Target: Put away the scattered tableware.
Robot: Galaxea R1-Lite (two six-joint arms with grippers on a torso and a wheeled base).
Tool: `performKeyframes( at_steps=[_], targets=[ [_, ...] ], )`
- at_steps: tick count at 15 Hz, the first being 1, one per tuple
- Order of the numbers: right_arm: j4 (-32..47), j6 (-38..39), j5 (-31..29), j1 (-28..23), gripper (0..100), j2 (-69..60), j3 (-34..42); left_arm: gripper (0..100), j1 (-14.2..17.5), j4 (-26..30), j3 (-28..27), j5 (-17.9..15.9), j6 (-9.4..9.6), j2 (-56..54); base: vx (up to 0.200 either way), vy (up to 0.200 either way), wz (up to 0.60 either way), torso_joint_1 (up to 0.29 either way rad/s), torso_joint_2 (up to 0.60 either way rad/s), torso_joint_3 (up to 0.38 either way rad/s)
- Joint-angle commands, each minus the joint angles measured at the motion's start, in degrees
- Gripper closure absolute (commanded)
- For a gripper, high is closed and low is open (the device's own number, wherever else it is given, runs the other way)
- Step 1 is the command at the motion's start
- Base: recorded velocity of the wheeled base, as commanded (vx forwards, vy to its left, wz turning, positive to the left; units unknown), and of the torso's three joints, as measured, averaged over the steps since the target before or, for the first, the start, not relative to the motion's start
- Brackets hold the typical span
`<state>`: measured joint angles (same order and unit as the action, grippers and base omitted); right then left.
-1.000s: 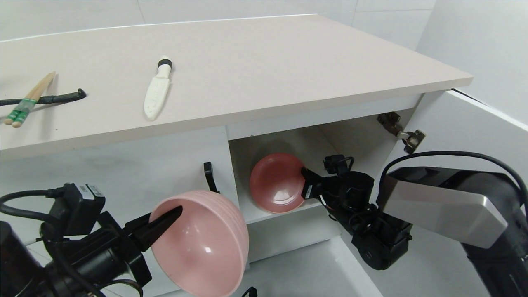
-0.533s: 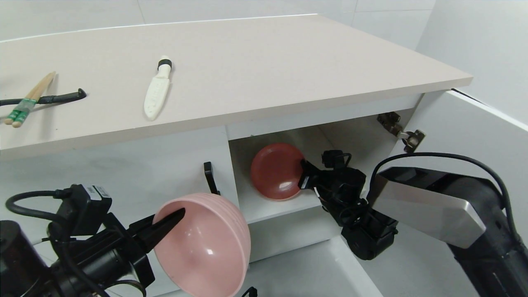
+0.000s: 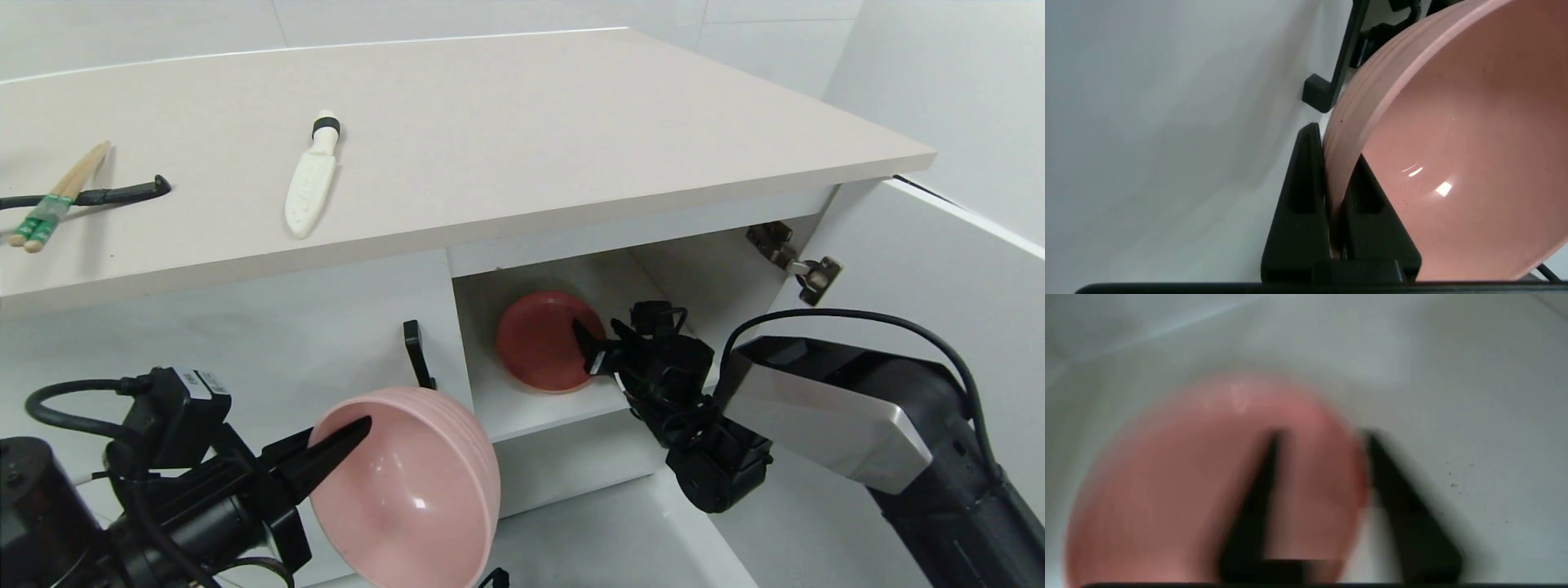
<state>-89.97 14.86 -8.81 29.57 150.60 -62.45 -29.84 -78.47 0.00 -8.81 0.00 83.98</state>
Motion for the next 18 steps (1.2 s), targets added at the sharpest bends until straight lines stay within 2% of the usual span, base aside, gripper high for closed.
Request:
performKeyframes(
  at_steps=[1,4,5,7,8,9,10,11,12,15,16,17,18],
  targets=[
    [-0.03,-3.17,-0.06,-0.22,0,0.92,-0.74,100,-0.66,-0.10,0.00,-0.06,-0.09,0.39,0.000,0.000,0.00,0.000,0.00,0.000],
    [-0.03,-6.86,-0.24,-0.13,0,-1.36,-1.09,100,-2.15,-0.45,0.00,-0.06,0.09,0.83,0.000,0.000,0.00,0.000,0.00,0.000],
    [-0.03,-8.71,-0.33,0.75,0,-6.46,2.77,100,-2.15,-0.63,0.00,0.02,0.09,0.66,0.000,0.000,0.00,0.000,0.00,0.000],
    [-0.03,-10.29,0.02,2.59,0,-17.27,15.26,100,-2.94,-0.37,0.00,0.02,0.09,0.39,0.000,0.000,0.00,0.000,0.00,0.000],
    [-0.03,-10.38,-0.06,3.38,0,-20.61,18.33,100,-3.47,-0.19,0.00,0.02,0.18,0.48,0.000,0.000,0.00,0.000,0.00,0.000],
    [-0.03,-10.38,-0.06,4.79,0,-30.19,26.94,100,-5.49,-0.19,0.00,0.02,0.26,1.27,0.000,0.000,0.00,0.000,0.00,0.000],
    [-0.03,-10.38,-0.06,4.88,0,-31.77,28.70,100,-6.02,-0.28,0.00,0.02,0.44,1.54,0.000,0.000,0.00,0.000,0.00,0.000],
    [-0.03,-10.73,-0.06,5.85,0,-38.81,38.02,100,-8.65,-1.25,0.00,-0.15,0.97,3.29,0.000,0.000,0.00,0.000,0.00,0.000],
    [-0.03,-10.82,-0.06,6.46,0,-40.65,41.53,100,-9.18,-1.25,0.00,-0.15,2.02,4.17,0.000,0.000,0.00,0.000,0.00,0.000],
    [-0.03,-13.10,-0.06,9.27,0,-51.64,56.30,100,-9.88,-3.09,0.00,-0.06,12.39,10.15,0.000,0.000,0.00,0.000,0.00,0.000],
    [-0.03,-13.28,-0.06,9.89,0,-52.87,57.35,100,-10.85,-3.62,-0.09,-0.06,13.45,10.59,0.000,0.000,0.00,0.000,0.00,0.000],
    [-0.03,-13.28,-0.06,11.03,0,-54.54,60.08,100,-13.93,-6.17,-1.05,-0.06,15.03,12.08,0.000,0.000,0.00,0.000,0.00,0.000],
    [-0.03,-13.28,-0.06,11.12,0,-54.71,60.96,100,-15.68,-7.57,-2.11,0.38,16.08,13.14,0.000,0.000,0.00,0.000,0.00,0.000]
  ],
)
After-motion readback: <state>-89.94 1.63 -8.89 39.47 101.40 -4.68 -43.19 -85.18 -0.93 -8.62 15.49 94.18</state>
